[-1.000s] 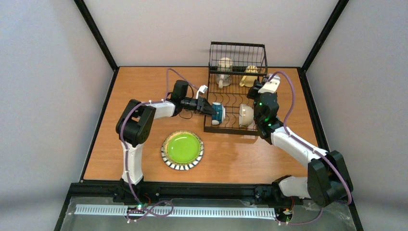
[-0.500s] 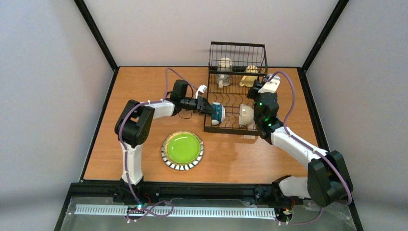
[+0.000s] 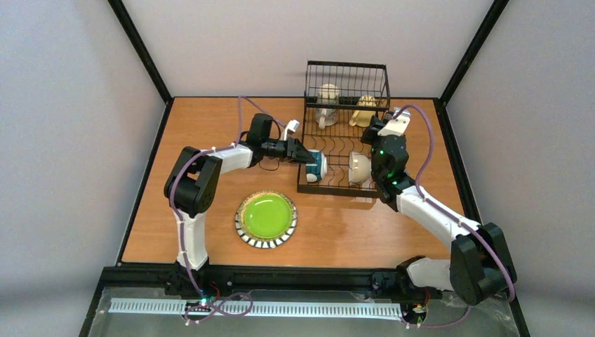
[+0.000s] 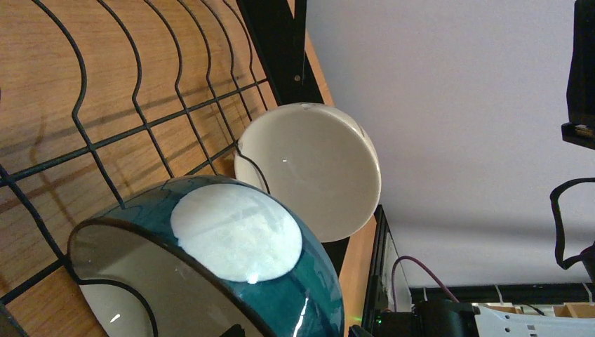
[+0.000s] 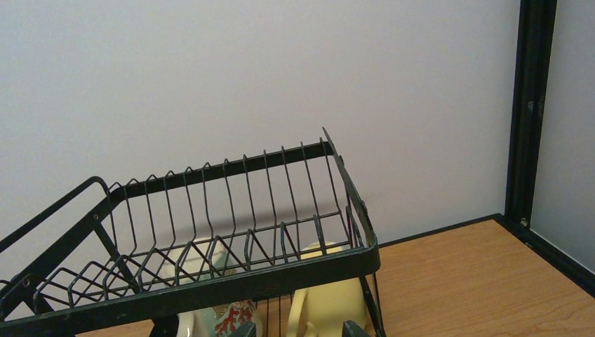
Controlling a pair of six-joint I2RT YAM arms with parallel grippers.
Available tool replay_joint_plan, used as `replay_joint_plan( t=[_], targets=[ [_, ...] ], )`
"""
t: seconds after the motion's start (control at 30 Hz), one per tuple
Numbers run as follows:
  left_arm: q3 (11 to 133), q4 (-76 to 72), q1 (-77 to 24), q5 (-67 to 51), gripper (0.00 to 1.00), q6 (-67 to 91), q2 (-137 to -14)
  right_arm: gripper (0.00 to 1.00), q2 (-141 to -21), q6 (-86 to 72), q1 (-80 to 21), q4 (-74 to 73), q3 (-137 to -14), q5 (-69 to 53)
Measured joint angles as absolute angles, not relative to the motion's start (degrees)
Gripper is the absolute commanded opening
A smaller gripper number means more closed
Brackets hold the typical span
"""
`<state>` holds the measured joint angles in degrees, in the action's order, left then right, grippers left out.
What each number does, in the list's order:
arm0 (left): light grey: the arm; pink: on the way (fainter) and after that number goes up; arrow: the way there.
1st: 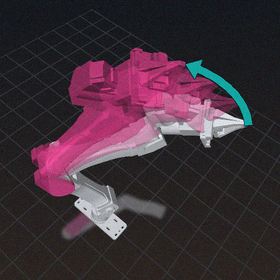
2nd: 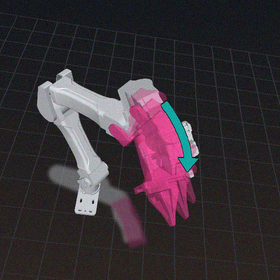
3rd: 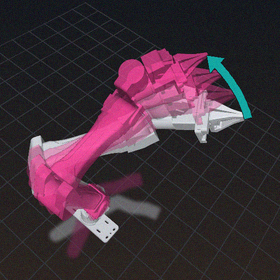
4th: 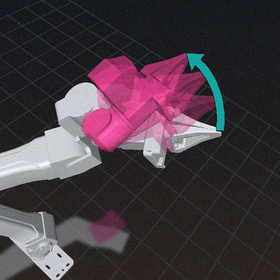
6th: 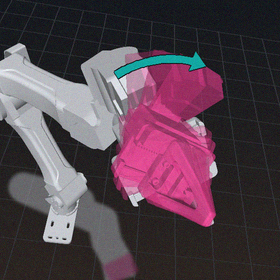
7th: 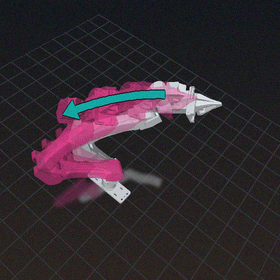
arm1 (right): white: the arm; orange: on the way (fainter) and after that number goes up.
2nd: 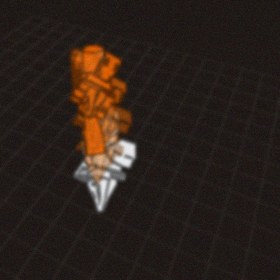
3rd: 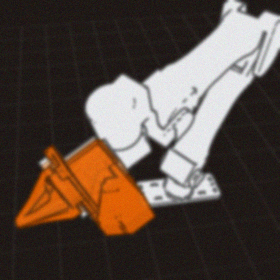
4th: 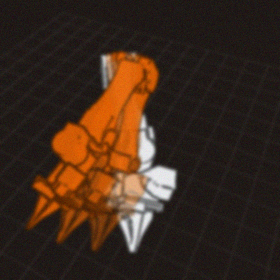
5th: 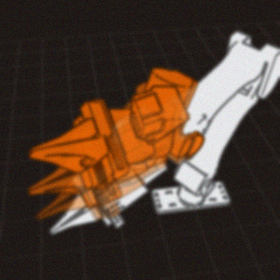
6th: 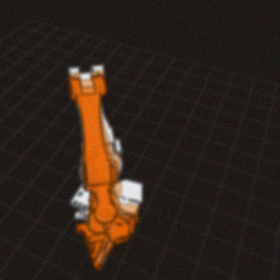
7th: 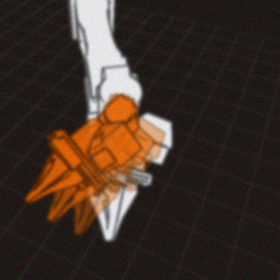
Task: Load the mixed dishes into the dish rack
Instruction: Insert the bowl into the dish rack, then grab the plate from the center of the board.
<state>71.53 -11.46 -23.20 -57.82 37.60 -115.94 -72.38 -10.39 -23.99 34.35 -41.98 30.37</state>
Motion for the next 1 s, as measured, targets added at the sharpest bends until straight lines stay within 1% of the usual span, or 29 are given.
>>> replay_joint_plan(
  t=[0.43, 1.0],
  targets=[
    [71.5, -8.7, -23.1, -55.6, 0.83, 36.3, -113.0, 0.70, -71.8, -11.0, -24.0, 33.6, -42.0, 30.1],
    [71.0, -3.5, -22.1, -50.4, 0.84, 33.6, -106.9, 0.70, -68.7, -12.5, -24.0, 27.5, -43.7, 30.0]
  ],
)
